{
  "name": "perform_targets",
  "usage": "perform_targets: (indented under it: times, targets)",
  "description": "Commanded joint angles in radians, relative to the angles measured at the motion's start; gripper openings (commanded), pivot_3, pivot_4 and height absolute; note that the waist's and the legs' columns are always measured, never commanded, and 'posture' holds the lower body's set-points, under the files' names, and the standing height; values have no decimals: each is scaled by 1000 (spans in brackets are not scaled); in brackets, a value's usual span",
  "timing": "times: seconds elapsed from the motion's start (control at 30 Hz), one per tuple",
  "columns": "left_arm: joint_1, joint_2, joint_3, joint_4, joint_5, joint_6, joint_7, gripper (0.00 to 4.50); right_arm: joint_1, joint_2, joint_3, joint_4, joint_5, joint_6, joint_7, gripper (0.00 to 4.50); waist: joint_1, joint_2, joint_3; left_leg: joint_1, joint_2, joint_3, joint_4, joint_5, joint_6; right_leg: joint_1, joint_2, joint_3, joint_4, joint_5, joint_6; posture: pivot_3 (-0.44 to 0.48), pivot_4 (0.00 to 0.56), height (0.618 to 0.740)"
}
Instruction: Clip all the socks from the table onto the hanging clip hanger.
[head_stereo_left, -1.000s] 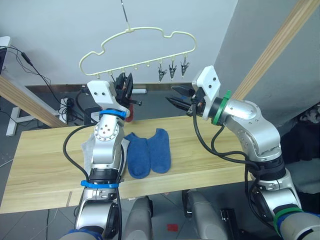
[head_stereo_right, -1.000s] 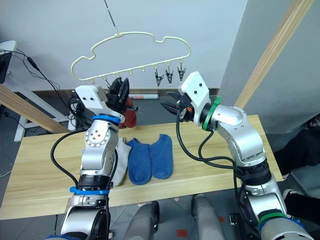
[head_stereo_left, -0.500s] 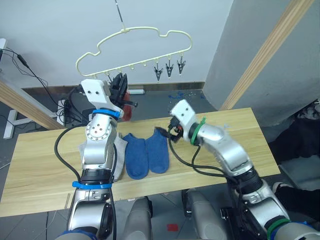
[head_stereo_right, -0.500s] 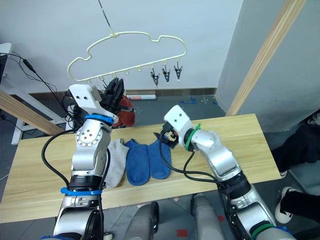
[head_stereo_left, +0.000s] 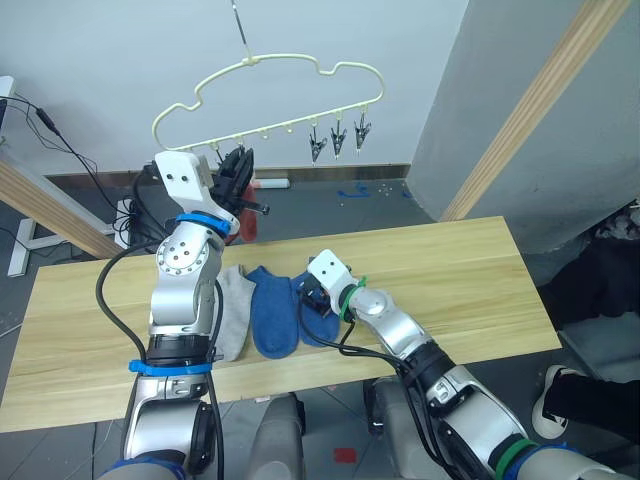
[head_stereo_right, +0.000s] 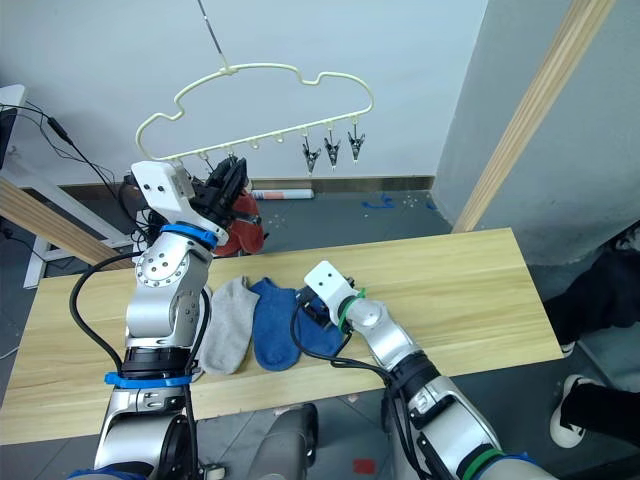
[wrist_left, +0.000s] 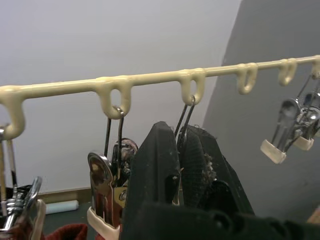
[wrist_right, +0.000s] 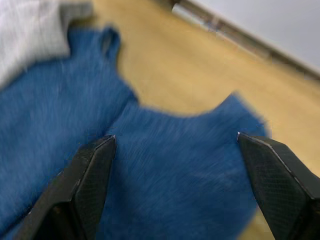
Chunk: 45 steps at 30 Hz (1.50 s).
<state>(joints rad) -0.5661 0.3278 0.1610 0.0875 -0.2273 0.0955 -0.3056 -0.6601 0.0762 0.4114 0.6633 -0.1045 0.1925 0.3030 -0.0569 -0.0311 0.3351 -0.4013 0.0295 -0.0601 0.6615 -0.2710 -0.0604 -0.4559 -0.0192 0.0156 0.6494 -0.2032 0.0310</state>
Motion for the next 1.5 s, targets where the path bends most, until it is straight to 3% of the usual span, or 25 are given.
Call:
perform_targets:
  times: [0.03, 0.2, 0.43, 0.73, 0.83, 1.13, 1.5]
  targets:
    - [-1, 14, 8, -16, -8, 5, -17, 110, -40, 34, -35, 102, -5, -46, -12, 4040, 0, 0, 0, 0, 0, 0, 0, 0, 0, 0, 0, 0, 0, 0, 0, -59, 345, 740]
    - [3, 26, 16, -23, -17, 22, -33, 110, -43, 35, -40, 142, -23, -53, 3, 2509, 0, 0, 0, 1, 0, 0, 0, 0, 0, 0, 0, 0, 1, 0, 0, -55, 340, 740]
    - [0, 73, 28, -37, -95, 102, -116, 110, -23, 47, -79, 49, 14, -26, 27, 44, 0, 0, 0, 1, 0, 0, 0, 0, 0, 0, 0, 0, 1, 0, 0, -66, 342, 740]
    - [-76, 120, 88, -40, -250, 288, -186, 110, 34, 47, -59, -379, 18, 31, 81, 0, -1, 0, 0, 0, 0, -1, 0, 0, 0, 0, 0, -1, 2, 0, 0, -75, 330, 740]
    - [-86, 123, 104, -58, -296, 357, -187, 110, 32, 52, -58, -430, 8, 13, 63, 0, -1, 0, 0, 0, 0, -1, 0, 0, 0, 0, 0, -1, 1, 0, 0, -76, 329, 740]
    - [-102, 119, 150, -100, -433, 557, -157, 110, -79, 101, -87, -322, 13, -82, 8, 0, -1, 0, 0, 0, 0, -1, 0, 0, 0, 0, 0, -1, 2, 0, 0, -70, 318, 740]
    - [-90, 121, 151, -124, -453, 595, -152, 110, -189, 124, -121, -200, 37, -173, -13, 0, 0, 0, 0, 0, 0, -1, 0, 0, 0, 0, -1, -1, 1, 0, 0, -62, 304, 740]
